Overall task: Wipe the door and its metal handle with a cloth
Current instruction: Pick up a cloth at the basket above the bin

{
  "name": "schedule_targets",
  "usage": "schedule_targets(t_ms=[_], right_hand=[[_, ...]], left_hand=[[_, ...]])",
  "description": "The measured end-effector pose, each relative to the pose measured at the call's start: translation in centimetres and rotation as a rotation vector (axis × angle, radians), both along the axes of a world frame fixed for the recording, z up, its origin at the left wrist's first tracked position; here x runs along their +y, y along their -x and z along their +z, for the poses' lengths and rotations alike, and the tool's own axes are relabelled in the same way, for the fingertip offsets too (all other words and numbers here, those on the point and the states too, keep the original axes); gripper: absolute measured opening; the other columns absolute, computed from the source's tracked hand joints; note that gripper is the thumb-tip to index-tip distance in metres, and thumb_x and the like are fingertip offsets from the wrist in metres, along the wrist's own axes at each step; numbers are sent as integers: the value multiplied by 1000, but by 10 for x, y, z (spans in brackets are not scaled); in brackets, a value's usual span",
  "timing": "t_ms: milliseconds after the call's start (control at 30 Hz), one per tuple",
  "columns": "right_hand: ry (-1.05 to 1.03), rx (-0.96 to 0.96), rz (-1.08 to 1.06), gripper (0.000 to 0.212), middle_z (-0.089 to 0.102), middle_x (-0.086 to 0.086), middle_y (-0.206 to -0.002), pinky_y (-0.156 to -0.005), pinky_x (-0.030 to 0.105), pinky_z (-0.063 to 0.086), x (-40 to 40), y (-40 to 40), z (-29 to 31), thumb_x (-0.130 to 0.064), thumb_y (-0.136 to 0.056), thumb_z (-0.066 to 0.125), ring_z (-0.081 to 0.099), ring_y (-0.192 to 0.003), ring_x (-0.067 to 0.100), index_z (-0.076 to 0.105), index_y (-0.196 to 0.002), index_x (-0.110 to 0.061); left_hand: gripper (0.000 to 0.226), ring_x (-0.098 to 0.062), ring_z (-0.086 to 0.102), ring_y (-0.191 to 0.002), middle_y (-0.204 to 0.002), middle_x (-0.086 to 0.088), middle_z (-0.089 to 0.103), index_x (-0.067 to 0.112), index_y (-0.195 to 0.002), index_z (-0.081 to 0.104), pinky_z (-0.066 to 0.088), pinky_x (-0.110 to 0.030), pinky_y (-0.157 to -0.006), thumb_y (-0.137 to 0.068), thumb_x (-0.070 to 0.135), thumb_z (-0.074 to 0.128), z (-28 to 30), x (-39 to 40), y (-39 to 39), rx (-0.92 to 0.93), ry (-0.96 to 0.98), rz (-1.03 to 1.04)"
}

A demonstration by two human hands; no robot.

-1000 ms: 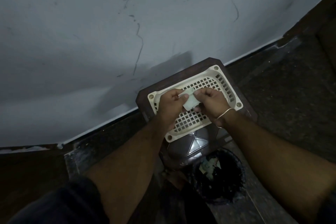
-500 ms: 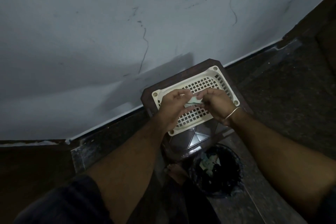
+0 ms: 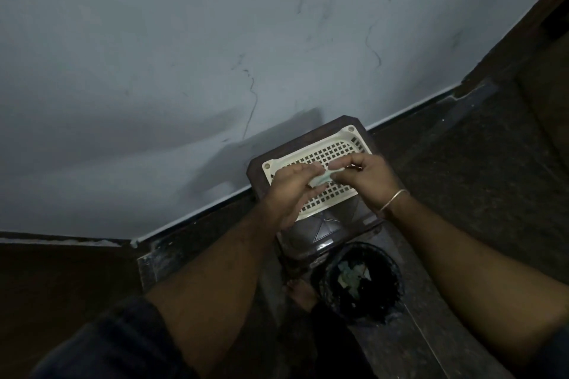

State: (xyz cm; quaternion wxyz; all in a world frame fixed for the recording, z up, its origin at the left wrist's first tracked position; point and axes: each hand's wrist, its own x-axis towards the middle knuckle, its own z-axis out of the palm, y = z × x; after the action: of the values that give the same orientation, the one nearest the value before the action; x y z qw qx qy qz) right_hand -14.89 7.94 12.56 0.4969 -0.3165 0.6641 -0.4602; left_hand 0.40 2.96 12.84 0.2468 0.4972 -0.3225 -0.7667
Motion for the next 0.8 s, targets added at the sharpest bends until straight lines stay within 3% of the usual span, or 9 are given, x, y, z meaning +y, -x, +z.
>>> schedule_targets(t_ms=[133,233,333,433,500,633,800], right_hand=[[63,-11,37,28,72,6,-93,-90,35,55,18,1,23,16,-73,70,67,-92,19,73,-81,-11],[38,-198,57,28,71,14,-102,-87,37,57,36,2,38,15,-81,62,67,-93,24,73,-91,-8],[6,-355,89,19,71,13,-100,-76,28,60,63,1,51,7,-88,61,69,-87,21,71,-100,-4],[38,-109,119,15,74,14,-92,-77,26,58,85,3,60,8,-81,69,68,-81,19,72,-95,3],[73,40,118,15,73,21,-94,-82,30,55,98,4,67,10,-76,73,66,-82,18,72,-91,8],[154,157,95,13,72,22,-97,-92,41,52,125,6,79,14,-76,72,68,-91,28,72,-88,10],[274,391,214,34,68,7,-120,-101,27,48,163,7,88,8,-76,75,64,-114,14,73,-108,-3]], left_hand=[[14,-21,68,-77,-84,-13,68,4,-83,63,61,-29,-77,-84,-9,70,25,16,-4,-92,80,-69],[19,-21,67,-73,-83,-13,69,5,-88,67,59,-31,-76,-80,-11,73,39,29,-6,-150,123,-100],[19,-18,69,-75,-87,-13,72,4,-92,71,60,-28,-75,-79,-9,75,49,52,-8,-193,140,-154],[24,-20,68,-78,-94,-19,73,-8,-102,70,58,-32,-81,-79,-7,76,59,73,-7,-207,154,-168],[27,-13,68,-70,-89,-15,72,-12,-106,67,58,-25,-74,-81,-8,74,67,86,-4,-180,142,-183],[23,-7,66,-62,-82,-9,69,-11,-108,64,57,-19,-63,-85,-7,69,84,105,4,-194,99,-261],[11,-13,62,-65,-78,-11,64,1,-90,65,56,-19,-61,-86,-8,67,94,121,11,-230,80,-264]])
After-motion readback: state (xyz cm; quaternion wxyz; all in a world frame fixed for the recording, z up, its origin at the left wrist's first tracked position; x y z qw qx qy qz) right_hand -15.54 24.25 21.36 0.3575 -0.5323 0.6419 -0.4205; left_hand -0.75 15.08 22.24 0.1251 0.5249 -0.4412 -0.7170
